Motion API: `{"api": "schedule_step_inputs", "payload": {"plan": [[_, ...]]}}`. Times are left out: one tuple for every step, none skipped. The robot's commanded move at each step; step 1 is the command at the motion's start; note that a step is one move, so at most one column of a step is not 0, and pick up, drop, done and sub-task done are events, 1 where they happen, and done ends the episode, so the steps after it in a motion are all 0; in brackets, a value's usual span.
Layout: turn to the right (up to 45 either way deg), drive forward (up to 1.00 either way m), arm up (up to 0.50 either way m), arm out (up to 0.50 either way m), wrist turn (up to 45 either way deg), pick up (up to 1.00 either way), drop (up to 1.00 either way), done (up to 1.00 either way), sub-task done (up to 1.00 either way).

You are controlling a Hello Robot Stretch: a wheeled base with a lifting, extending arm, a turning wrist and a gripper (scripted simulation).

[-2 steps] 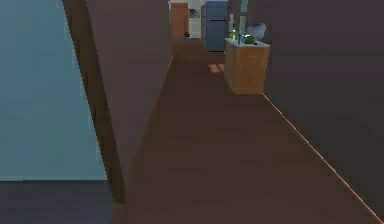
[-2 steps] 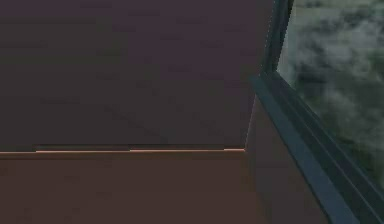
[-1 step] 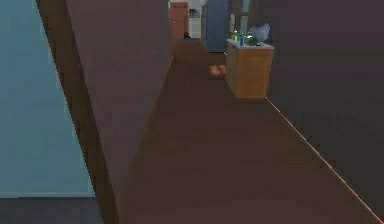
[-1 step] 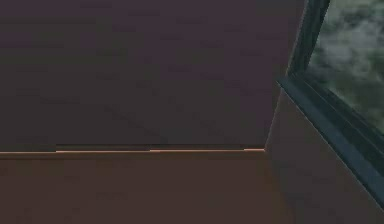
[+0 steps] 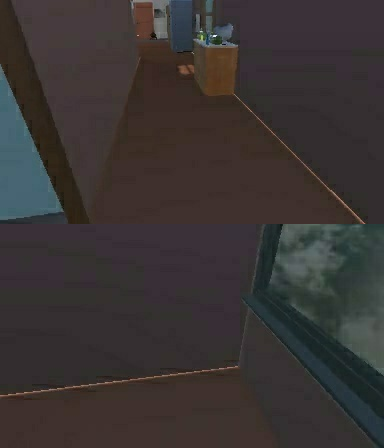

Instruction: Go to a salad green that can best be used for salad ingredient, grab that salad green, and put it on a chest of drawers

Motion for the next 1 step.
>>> {"api": "schedule_step_inputs", "payload": {"plan": [[0.0,1.00,0.00,0.00,0.0,0.00,0.00,0.00,0.00]]}}
